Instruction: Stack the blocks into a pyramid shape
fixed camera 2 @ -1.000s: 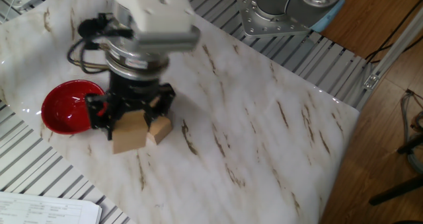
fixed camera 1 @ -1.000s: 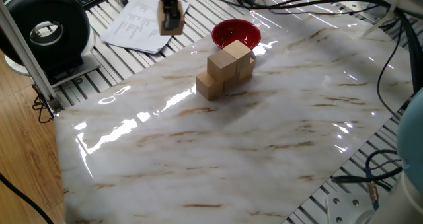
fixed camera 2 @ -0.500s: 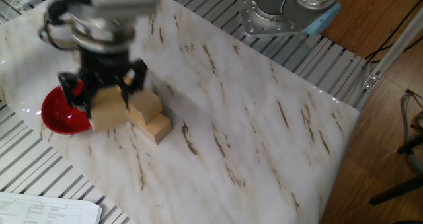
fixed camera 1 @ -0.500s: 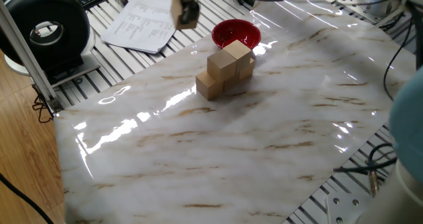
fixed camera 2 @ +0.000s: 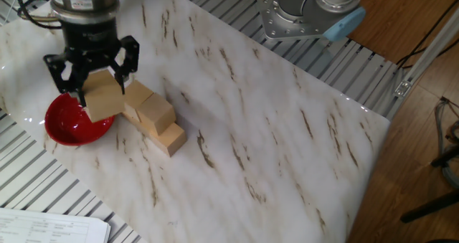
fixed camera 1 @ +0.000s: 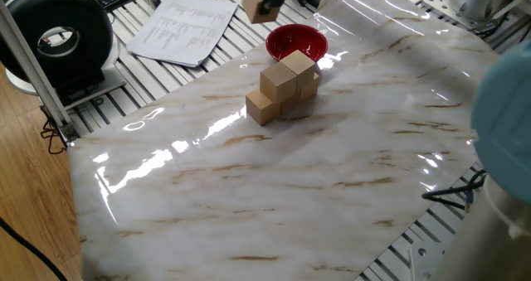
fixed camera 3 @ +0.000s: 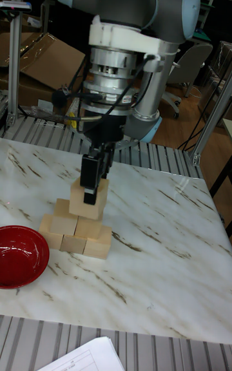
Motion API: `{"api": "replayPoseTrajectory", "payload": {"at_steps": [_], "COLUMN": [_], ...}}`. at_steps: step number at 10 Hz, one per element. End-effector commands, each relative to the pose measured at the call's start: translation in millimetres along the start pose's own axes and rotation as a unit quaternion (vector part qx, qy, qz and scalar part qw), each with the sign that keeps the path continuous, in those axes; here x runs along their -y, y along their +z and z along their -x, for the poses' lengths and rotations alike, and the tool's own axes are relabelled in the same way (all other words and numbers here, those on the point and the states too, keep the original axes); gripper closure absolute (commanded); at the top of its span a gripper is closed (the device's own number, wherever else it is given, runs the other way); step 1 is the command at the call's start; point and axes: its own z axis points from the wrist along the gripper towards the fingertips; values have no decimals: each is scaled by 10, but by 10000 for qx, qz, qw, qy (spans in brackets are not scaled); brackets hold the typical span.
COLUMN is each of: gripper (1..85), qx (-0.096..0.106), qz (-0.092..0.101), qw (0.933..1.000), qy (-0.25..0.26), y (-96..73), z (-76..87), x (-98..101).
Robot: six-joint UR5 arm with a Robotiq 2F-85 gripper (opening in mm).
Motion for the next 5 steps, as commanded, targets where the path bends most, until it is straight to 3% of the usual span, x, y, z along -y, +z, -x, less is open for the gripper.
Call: {"api": "replayPoseTrajectory", "payload": {"at_steps": [1,3,5], "gripper": [850,850,850], "qx": [209,-69,-426], "qz": [728,1343,1732], "qw": [9967,9900,9824], "qy": [284,416,560], "y": [94,135,54], "z": [-94,-266,-469], "x": [-368,-706,-912]}}
